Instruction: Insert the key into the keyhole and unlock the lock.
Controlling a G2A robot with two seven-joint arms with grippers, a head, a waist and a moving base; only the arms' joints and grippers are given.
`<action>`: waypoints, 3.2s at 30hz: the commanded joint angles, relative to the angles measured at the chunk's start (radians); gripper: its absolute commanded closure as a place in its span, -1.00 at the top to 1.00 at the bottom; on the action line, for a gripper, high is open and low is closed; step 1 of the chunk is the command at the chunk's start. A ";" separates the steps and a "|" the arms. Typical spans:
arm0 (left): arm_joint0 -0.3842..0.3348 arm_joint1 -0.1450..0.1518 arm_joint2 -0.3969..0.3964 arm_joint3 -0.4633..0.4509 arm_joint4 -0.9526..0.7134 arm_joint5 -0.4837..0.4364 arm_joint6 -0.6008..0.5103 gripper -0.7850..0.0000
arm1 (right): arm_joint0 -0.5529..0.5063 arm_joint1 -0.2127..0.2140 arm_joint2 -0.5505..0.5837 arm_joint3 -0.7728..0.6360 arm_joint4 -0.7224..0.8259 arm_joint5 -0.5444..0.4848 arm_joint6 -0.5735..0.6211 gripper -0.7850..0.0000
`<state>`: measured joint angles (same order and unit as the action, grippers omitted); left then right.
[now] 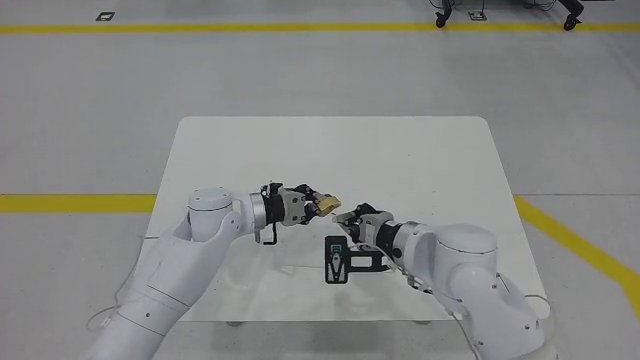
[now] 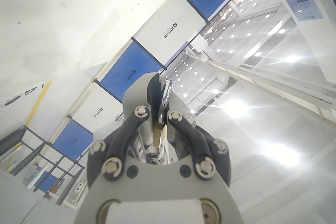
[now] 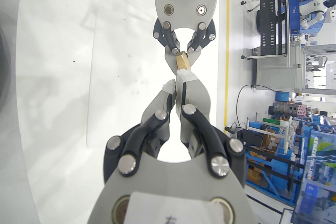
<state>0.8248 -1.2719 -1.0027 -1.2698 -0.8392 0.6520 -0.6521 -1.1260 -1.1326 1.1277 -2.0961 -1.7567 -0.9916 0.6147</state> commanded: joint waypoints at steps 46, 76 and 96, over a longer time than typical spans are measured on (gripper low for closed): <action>0.023 0.005 -0.016 -0.037 0.009 0.019 0.040 -1.00 | 0.047 -0.019 -0.177 -0.021 -0.282 0.014 0.072 -1.00; 0.009 0.003 -0.019 0.010 -0.006 -0.002 0.047 -1.00 | 0.035 -0.045 -0.160 -0.032 -0.269 0.049 0.125 -0.08; 0.004 0.003 -0.011 0.008 0.020 -0.005 0.026 -1.00 | -0.001 -0.052 -0.148 -0.021 -0.285 0.105 0.103 -0.63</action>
<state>0.8280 -1.2693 -1.0140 -1.2602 -0.8211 0.6460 -0.6249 -1.1281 -1.1836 0.9796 -2.1194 -2.0434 -0.8866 0.7170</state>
